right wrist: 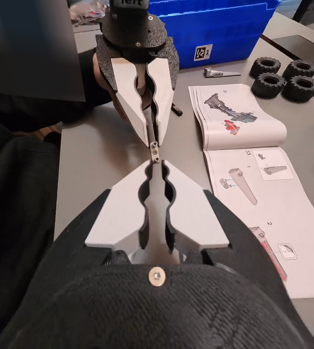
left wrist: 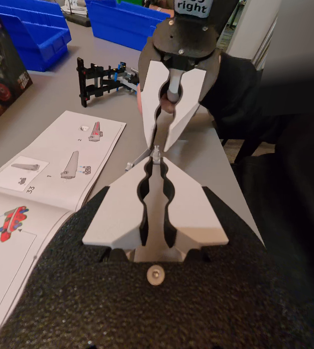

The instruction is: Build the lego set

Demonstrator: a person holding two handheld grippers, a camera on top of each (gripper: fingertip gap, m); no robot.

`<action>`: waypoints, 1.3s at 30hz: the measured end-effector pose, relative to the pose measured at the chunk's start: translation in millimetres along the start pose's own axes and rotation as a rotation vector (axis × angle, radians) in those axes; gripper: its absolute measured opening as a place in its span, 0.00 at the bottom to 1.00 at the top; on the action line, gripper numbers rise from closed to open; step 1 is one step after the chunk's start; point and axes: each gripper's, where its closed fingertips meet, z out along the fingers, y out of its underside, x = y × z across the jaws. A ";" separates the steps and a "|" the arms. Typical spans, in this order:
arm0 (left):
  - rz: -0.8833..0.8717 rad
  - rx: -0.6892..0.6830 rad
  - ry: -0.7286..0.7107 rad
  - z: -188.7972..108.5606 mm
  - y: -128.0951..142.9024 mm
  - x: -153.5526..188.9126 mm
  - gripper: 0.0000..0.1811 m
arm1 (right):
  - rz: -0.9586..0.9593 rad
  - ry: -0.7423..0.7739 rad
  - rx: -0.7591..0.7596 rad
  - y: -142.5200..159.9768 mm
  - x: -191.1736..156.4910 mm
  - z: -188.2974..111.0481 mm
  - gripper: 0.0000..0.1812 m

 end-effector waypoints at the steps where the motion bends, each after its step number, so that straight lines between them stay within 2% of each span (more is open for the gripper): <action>1: 0.004 0.002 -0.002 -0.4 -0.3 -0.1 0.03 | 0.000 0.004 0.005 -0.4 1.1 0.3 0.01; 18: 0.025 0.016 -0.013 -0.6 -2.8 -0.8 0.03 | -0.031 -0.006 0.052 -5.4 0.0 1.0 0.02; 23: 0.047 0.039 -0.062 -2.4 -6.7 -6.2 0.03 | -0.031 0.024 0.084 -9.0 6.1 1.1 0.01; 26: 0.042 0.183 -0.140 -10.7 -26.8 -15.7 0.03 | 0.027 0.074 0.228 -28.0 16.3 -4.0 0.01; 28: 0.001 0.294 -0.145 -18.5 -41.4 -17.7 0.05 | 0.100 0.089 0.402 -50.1 20.5 -11.9 0.01; 31: -0.054 0.367 -0.150 -23.0 -50.5 -20.5 0.09 | 0.233 0.055 0.591 -69.2 22.7 -19.0 0.01; 35: -0.094 0.485 -0.102 -28.2 -67.0 -13.4 0.11 | 0.328 -0.039 0.724 -80.4 15.7 -19.3 0.01; 39: -0.117 0.571 -0.066 -35.0 -76.3 -9.9 0.05 | 0.348 -0.069 0.749 -82.8 11.7 -15.5 0.01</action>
